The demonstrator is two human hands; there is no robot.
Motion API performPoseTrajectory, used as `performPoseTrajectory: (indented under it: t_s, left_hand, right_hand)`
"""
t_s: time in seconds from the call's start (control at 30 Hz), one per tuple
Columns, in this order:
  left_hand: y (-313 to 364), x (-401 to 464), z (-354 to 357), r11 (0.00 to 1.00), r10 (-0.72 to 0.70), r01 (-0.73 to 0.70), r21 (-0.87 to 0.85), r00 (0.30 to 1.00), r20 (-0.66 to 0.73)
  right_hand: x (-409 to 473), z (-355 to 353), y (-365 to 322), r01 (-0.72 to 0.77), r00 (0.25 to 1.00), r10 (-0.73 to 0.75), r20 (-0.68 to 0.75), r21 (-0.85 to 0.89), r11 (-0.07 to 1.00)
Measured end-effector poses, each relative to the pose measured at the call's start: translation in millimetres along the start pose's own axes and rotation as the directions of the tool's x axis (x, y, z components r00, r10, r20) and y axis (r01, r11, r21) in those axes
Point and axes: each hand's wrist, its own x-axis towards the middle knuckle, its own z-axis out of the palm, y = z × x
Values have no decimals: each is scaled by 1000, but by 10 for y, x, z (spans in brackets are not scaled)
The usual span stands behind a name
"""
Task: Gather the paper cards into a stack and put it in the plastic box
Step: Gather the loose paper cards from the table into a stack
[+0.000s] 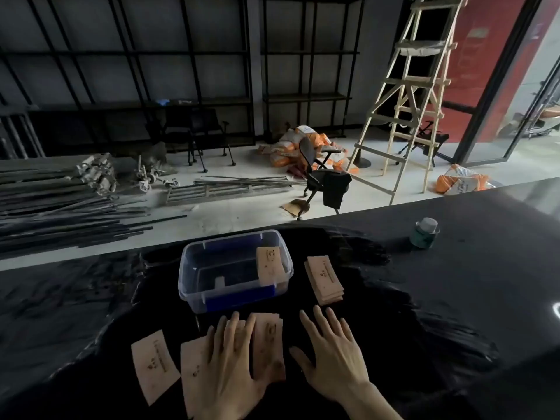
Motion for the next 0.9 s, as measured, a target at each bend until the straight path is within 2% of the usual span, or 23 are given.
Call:
performPoseTrajectory:
  t_s: [0.1,0.27,0.6,0.67,0.77,0.9]
  left_hand:
    - [62,-1,84,999,-35,35,19,999,26]
    - [171,15,163,996,-85,85,10,996,-28]
    - [289,21,76,988,-121,116,-106,992,-44]
    - [266,44,35,986,-104,91,-139,990,-90]
    - [235,105,-27,967,-19,-8,-253,994,-105]
    - [254,131,-67,908,64,-51,-416,998,18]
  right_hand:
    - [13,69,56,-5,1000,5,10,-31,1000]
    - [47,131,35,1,1000,-2,-18,-65,998]
    - [79,119,45,-3,1000,2,-12,-63,998]
    - [76,94,46,2,999,-3,-39,-20,1000]
    - [68,34,46,65,987,-54,-152,69,995]
    - [70,-21,44,204,962,-166,-218,169,964]
